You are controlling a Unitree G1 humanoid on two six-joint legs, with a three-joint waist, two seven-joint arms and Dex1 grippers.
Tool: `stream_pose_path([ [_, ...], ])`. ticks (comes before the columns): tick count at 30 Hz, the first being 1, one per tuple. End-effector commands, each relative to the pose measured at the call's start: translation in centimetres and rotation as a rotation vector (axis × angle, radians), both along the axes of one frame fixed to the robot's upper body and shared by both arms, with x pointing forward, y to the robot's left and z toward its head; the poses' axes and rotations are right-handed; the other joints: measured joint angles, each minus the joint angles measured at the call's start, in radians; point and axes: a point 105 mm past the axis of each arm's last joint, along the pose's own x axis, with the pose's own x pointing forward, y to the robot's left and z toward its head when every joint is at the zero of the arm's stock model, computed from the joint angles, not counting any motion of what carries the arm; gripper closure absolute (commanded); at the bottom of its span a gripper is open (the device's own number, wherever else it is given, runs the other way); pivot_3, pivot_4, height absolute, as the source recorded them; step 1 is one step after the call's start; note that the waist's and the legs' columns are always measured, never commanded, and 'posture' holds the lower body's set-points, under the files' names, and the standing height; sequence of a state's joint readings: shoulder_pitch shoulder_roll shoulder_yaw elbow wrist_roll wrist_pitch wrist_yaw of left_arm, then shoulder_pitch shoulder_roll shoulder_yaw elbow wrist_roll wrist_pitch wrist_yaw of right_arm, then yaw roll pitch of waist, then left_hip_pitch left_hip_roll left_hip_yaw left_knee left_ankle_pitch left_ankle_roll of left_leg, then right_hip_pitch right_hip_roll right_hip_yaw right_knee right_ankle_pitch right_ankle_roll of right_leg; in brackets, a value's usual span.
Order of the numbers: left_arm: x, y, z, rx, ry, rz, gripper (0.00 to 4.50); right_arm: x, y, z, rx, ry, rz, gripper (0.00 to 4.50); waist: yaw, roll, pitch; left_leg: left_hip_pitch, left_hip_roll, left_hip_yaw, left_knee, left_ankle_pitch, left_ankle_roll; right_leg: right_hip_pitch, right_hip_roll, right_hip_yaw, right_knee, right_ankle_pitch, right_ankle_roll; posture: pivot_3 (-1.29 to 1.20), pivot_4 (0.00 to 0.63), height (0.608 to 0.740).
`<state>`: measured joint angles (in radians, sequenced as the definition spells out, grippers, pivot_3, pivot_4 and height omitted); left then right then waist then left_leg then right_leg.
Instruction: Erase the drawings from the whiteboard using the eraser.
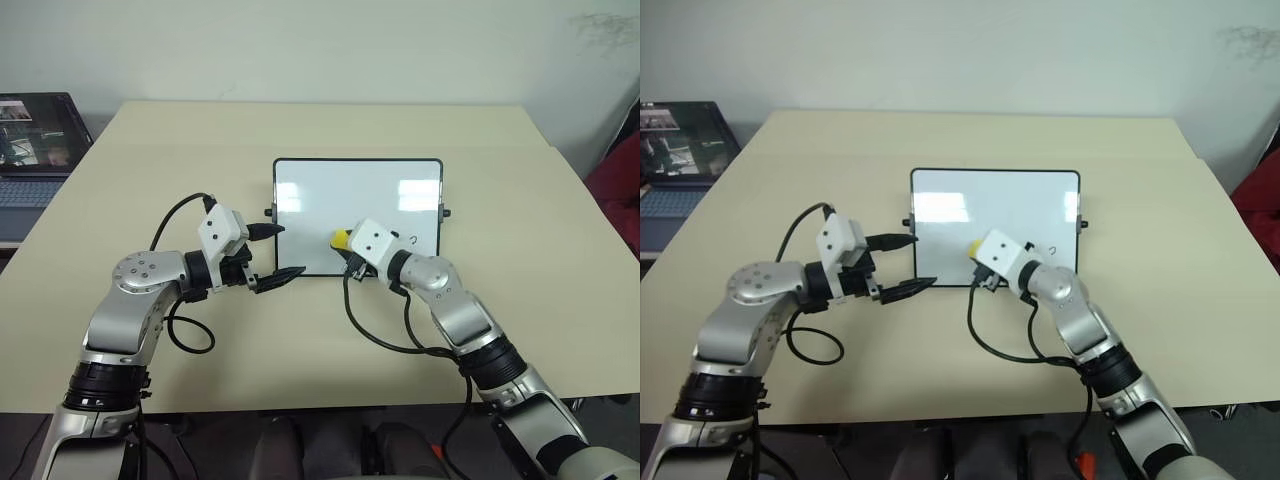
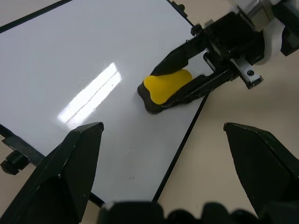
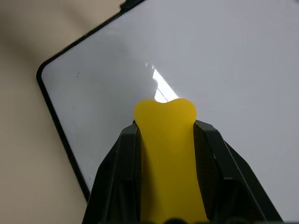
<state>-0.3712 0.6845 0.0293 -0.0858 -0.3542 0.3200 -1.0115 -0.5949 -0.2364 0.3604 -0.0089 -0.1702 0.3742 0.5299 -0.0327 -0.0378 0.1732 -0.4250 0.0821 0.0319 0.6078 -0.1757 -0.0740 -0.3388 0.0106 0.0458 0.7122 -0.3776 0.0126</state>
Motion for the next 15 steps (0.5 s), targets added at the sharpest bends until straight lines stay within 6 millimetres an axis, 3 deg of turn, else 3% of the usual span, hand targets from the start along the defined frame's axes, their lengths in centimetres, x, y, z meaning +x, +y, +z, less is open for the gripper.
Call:
stream_pose_path([
  [1,0.4,0.8,0.8,-0.001,-0.048,0.045,0.0,0.2,0.0,7.6,0.117,-0.177,-0.001,3.3,-0.002,0.001,0.0,-0.002,0.0,0.0,0.0,0.0,0.0,-0.003,0.0,0.0,0.0,0.0,0.0,0.0,0.15,0.74],
  [6,0.6,1.1,0.6,-0.001,-0.046,0.056,0.0,2.9,-0.9,7.8,0.111,-0.202,-0.092,3.3,0.001,0.0,0.0,-0.005,0.001,0.0,0.0,0.0,0.0,-0.005,0.0,-0.001,-0.003,0.0,0.0,0.0,0.15,0.74],
  [10,0.5,1.0,0.5,0.002,-0.047,0.05,0.0,4.6,-0.5,5.8,0.053,-0.195,-0.114,3.3,0.001,0.0,0.0,-0.006,0.0,0.001,0.0,0.0,0.0,-0.005,-0.001,-0.001,-0.005,0.0,0.0,0.0,0.15,0.74],
  [15,0.4,0.9,0.5,0.005,-0.048,0.049,0.0,4.7,0.2,3.3,0.045,-0.138,-0.094,3.3,-0.007,0.0,0.0,-0.006,0.001,0.001,0.0,0.0,0.0,-0.005,-0.001,-0.001,-0.005,0.0,0.0,0.0,0.15,0.74],
])
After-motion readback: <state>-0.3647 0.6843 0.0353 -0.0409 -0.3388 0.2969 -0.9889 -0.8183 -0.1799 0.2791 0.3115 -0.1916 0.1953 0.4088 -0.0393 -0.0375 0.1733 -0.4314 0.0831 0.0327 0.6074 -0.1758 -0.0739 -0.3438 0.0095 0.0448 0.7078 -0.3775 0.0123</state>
